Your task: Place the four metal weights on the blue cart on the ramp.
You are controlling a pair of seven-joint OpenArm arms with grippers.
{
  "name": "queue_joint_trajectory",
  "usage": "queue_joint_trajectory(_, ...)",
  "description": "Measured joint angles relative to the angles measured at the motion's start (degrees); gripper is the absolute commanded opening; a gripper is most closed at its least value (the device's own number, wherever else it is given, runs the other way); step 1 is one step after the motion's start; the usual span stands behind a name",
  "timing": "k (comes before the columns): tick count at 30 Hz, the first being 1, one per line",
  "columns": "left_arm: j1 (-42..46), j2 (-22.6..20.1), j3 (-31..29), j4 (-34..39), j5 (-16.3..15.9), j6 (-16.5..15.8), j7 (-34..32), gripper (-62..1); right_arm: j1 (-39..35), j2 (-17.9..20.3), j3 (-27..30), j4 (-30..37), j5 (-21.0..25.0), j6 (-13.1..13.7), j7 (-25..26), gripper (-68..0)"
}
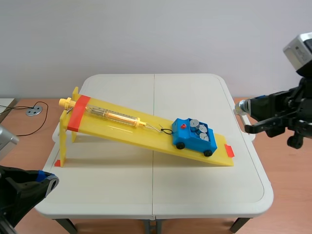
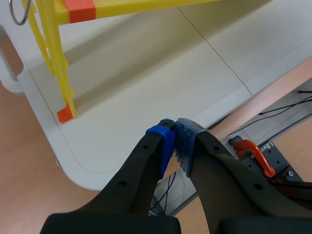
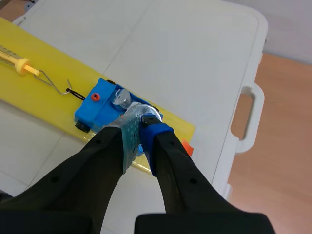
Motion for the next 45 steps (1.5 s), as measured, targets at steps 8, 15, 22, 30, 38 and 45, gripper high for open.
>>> queue_joint_trajectory(8,0.0,0.0,0.0,0.0,0.0,0.0,0.0,-57.8,5.1,-0.2,-6.9,-4.6,-5.3,-1.7,0.0,-66.7)
queue_joint_trajectory(15,0.0,0.0,0.0,0.0,0.0,0.0,0.0,-57.8,8.3,-2.5,-10.5,-9.9,-8.5,-2.9,0.2,-66.7)
queue_joint_trajectory(22,0.0,0.0,0.0,0.0,0.0,0.0,0.0,-57.8,10.2,-2.9,-12.9,-15.0,-10.4,-3.4,0.6,-66.7)
queue_joint_trajectory(30,0.0,0.0,0.0,0.0,0.0,0.0,0.0,-57.8,12.4,-2.9,-13.7,-19.3,-11.3,-4.2,1.7,-66.7)
queue_joint_trajectory(38,0.0,0.0,0.0,0.0,0.0,0.0,0.0,-57.8,14.2,-2.9,-14.4,-22.9,-11.3,-4.7,1.9,-66.7)
queue_joint_trajectory(45,0.0,0.0,0.0,0.0,0.0,0.0,0.0,-57.8,14.6,-2.9,-16.6,-23.3,-12.1,-4.9,3.0,-66.7)
